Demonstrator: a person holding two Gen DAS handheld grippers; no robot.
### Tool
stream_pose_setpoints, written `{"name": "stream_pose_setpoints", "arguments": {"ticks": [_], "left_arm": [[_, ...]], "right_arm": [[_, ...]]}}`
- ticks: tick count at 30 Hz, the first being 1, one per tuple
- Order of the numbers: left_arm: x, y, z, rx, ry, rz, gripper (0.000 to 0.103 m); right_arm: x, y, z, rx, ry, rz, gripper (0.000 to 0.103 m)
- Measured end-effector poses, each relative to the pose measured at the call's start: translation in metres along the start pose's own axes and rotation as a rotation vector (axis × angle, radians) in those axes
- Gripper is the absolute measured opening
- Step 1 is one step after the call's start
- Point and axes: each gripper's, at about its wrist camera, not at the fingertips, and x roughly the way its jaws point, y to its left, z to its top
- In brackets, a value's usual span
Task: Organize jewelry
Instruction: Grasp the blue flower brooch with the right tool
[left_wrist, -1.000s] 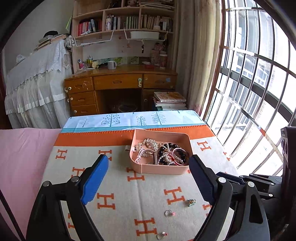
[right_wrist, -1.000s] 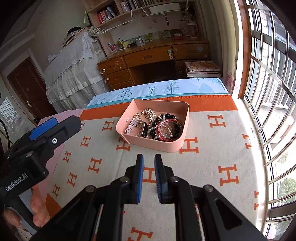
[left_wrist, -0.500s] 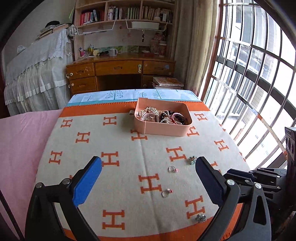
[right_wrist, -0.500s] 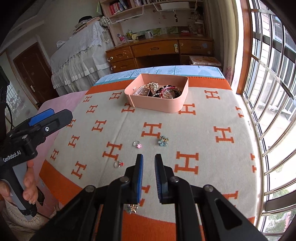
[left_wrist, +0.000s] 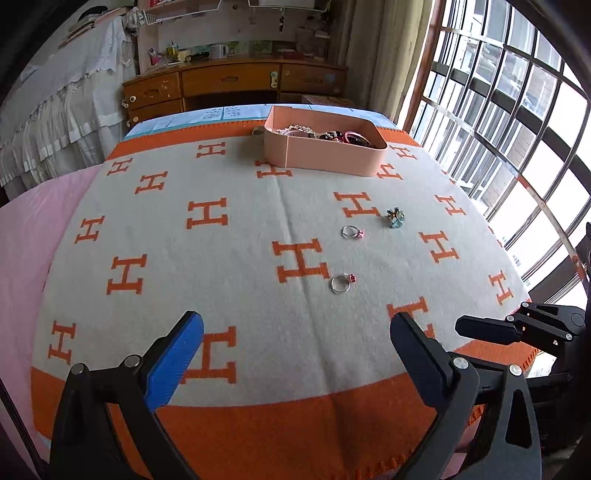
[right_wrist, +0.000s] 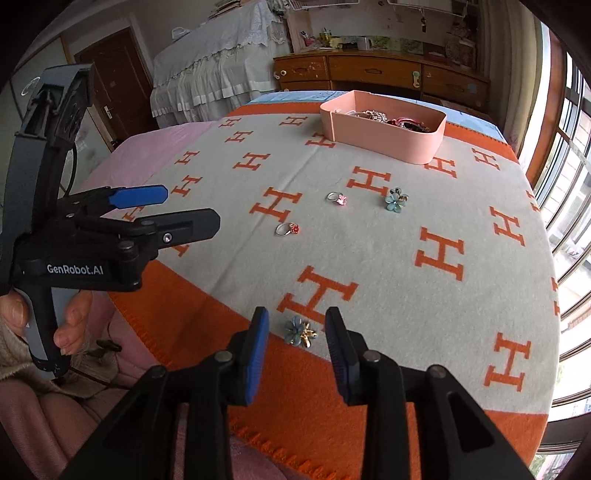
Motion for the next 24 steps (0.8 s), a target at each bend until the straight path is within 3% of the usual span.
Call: {"name": "stream_pose_setpoints", "arguments": {"ticks": [10,13,14,15,19,24], "left_arm": [[0.012,-0.007,-0.007,0.009,0.032,-0.017,0.1],[0.014,-0.008,-0.008,0.012,0.036,-0.021,0.1],[0.015,-0.009,-0.008,0.013,0.035,-0.021,0.1],[0.015,-0.009,-0.008,0.015,0.034,-0.02,0.1],[0.017,-0.013,-0.007,0.025,0.031,-0.022,0.1],[0.02,-0.023,-0.006,0.047,0.025,-0.02,0.1]], "right_arm": [[0.022,0.016,-0.016,-0.151,0.012,-0.088,0.036],[0.024,0.02,-0.022,-0.188,-0.021,-0.109,0.035],[0.025,0.02,-0.023,-0.193,-0.02,-0.104,0.03],[0.024,0.02,-0.023,-0.196,-0.023,-0.092,0.019],[0.022,0.012,-0.019,-0.144,-0.039,-0.058,0.017],[0.022,-0.02,-0.011,0.015,-0.05,-0.052,0.014]]}}
